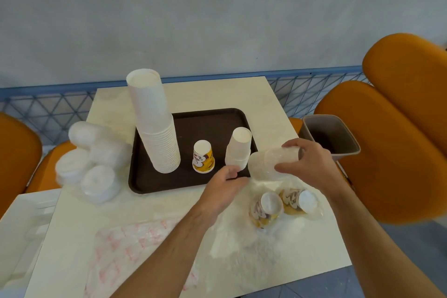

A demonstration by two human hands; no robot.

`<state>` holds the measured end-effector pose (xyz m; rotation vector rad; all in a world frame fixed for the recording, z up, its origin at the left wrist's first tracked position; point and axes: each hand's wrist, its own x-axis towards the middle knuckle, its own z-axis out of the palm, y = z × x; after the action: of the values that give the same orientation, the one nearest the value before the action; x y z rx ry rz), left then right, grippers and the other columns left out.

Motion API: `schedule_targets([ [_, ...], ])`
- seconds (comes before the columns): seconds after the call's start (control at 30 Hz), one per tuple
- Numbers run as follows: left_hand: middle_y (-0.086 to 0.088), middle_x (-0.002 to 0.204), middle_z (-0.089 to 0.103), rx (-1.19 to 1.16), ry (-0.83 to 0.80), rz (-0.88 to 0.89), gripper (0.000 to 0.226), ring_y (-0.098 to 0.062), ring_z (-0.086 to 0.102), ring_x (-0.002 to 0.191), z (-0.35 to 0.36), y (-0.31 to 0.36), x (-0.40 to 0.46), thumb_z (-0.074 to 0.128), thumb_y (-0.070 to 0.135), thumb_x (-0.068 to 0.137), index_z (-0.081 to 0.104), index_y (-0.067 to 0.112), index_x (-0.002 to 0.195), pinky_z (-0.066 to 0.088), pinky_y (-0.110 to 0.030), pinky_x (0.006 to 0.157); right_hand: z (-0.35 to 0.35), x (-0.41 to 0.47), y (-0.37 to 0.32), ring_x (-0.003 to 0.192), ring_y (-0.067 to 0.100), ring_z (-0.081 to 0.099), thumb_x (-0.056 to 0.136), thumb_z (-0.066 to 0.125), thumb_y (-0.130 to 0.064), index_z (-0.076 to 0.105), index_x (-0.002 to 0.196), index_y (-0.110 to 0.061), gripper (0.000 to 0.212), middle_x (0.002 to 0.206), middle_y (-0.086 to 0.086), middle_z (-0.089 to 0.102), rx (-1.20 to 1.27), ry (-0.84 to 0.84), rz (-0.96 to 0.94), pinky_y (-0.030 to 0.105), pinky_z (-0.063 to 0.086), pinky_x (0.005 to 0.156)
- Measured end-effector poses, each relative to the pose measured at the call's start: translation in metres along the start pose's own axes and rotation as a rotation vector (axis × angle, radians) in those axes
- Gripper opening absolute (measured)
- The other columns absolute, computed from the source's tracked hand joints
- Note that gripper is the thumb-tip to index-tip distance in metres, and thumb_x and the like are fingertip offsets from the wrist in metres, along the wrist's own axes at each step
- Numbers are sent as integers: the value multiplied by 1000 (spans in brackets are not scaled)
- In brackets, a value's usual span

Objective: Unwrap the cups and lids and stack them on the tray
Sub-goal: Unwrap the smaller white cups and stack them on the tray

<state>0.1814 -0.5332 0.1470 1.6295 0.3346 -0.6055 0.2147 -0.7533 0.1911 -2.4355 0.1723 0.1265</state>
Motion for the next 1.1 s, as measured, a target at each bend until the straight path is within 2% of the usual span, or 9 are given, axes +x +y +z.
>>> schedule_targets([
  [0.17,2,120,62,-139,-48,-120,54,-14,59,109,11,5,16,68,45,89,52,23,136,49,-28,92,8,3,2,88,17,64,64,94,-31,67,115,-31,58,95,-6,63,128,4,-10,35,63,76],
  [0.37,-16,123,64,-620,-90,-223,63,-32,66,108,17,12,31,79,45,78,54,19,128,53,-42,99,9,3,-1,103,20,64,63,94,-22,67,109,-34,55,109,-5,63,340,-106,-19,38,64,75],
  [0.53,-16,123,65,-739,-60,-90,57,-32,66,111,14,14,24,78,28,82,54,13,132,55,-47,95,15,0,-2,119,14,42,60,95,-32,52,116,-43,71,135,-9,39,-5,-38,-158,25,51,88],
  [0.67,-11,130,55,-676,61,122,70,-26,62,113,13,22,10,85,18,75,45,17,133,60,-37,81,20,-7,-16,120,15,44,64,93,-32,42,126,-42,81,137,-8,47,-145,-7,-274,36,50,97],
  [0.77,-3,130,54,-603,84,254,100,-18,63,113,3,28,-4,92,32,55,38,29,139,56,-38,95,26,-14,-30,123,15,49,67,88,-49,38,136,-41,86,134,-12,53,-317,16,-253,48,44,100],
  [0.83,3,128,58,-591,41,327,105,-15,63,114,-4,32,-16,92,32,52,37,32,142,54,-36,96,30,-21,-40,123,12,49,67,86,-57,40,138,-41,86,133,-16,54,-293,43,-233,50,39,103],
  [0.9,7,116,68,-548,6,399,90,-12,65,110,-6,34,-26,91,21,55,49,26,135,57,-32,85,36,-33,-53,115,9,56,65,87,-56,46,136,-39,83,124,-19,60,-82,22,-271,42,48,98],
  [0.97,8,106,73,-459,59,453,77,-10,67,105,-6,32,-34,90,17,54,58,25,124,58,-29,80,44,-45,-66,104,2,63,66,91,-48,53,129,-39,74,111,-26,64,124,-64,-347,22,53,86],
  [1.1,18,107,68,-216,315,532,79,2,63,103,-22,23,-48,98,20,54,56,35,120,53,-13,76,40,-55,-83,106,-21,52,68,92,-36,47,112,-60,67,106,-45,55,144,-253,-430,3,45,75],
])
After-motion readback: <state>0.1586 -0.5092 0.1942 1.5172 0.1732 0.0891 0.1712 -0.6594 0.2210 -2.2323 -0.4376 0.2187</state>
